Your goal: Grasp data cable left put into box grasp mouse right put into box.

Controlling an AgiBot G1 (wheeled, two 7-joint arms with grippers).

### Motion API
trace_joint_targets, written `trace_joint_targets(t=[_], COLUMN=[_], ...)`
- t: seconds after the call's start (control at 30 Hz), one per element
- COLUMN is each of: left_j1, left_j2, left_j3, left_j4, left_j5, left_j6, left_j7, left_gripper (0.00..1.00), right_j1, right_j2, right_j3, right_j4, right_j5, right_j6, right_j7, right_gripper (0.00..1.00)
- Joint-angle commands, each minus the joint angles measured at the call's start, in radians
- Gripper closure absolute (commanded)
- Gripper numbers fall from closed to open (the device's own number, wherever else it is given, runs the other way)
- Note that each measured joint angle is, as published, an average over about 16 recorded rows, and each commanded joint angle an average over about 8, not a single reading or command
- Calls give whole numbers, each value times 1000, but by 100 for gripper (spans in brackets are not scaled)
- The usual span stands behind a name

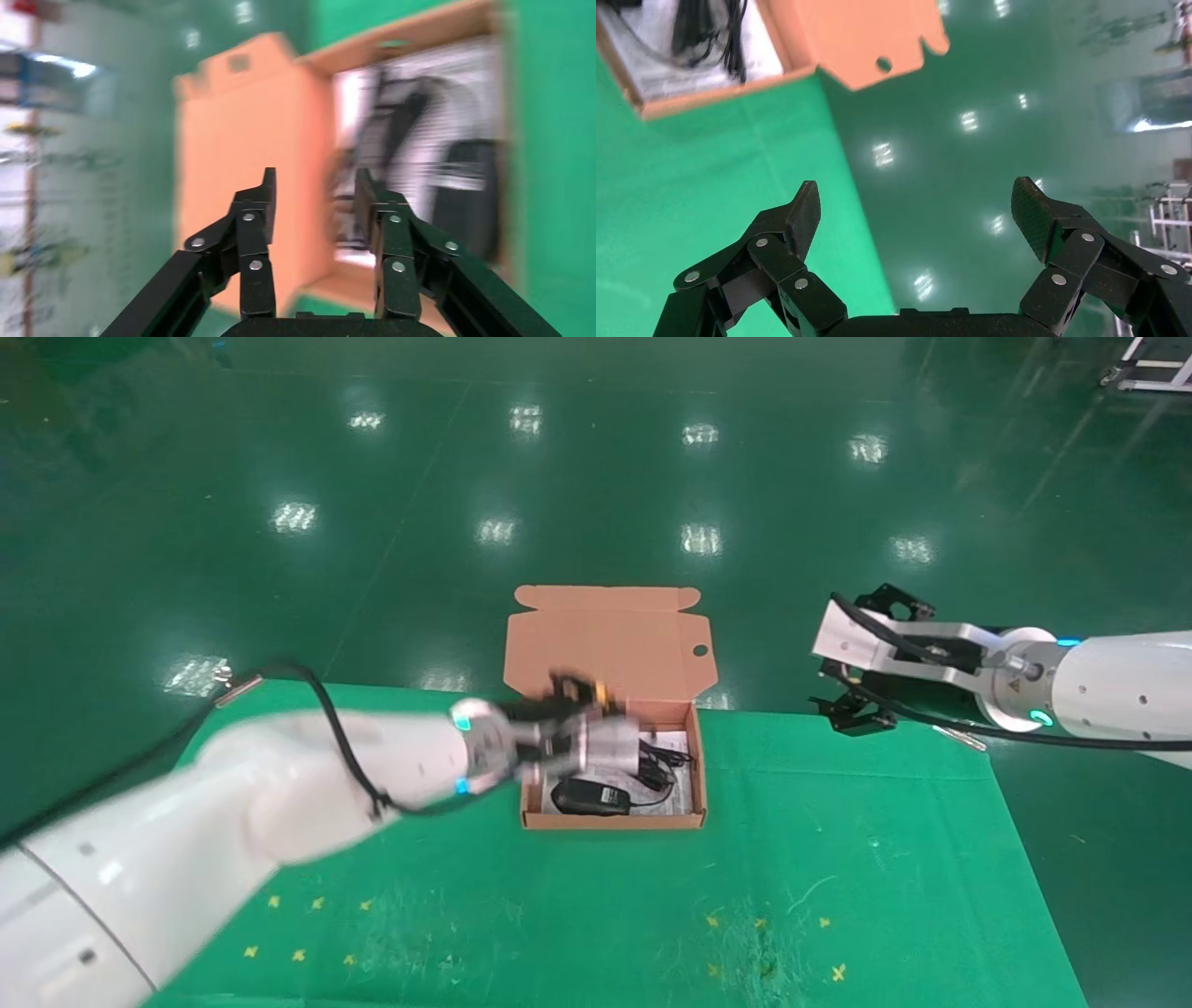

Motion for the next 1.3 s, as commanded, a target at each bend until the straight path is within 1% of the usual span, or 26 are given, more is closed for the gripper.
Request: trace_joint_targets(t=[0.03, 0.23, 0.4, 1.3], left_j1=[-22, -88, -90, 156], left_j2=[-12, -28, -53, -348], left_j3=[-14, -45, -78, -423], left_j4=[-6, -17, -32, -212], left_j5=[-3, -3, -45, -594], left_j6=[-7, -30, -5, 453], left_j7=[-17, -33, -30, 1], left_gripper=[0, 0, 0, 0], right_j1=[9, 54, 49, -245], right_j2=[-5, -9, -4, 86], right_j3=[4, 8, 34, 400], right_j4=[-2, 7, 16, 72], right_j5=[-4, -29, -5, 539], right_j6=[6, -9, -36, -379], right_j7=[-1, -23, -38, -189], right_gripper=[0, 0, 0, 0])
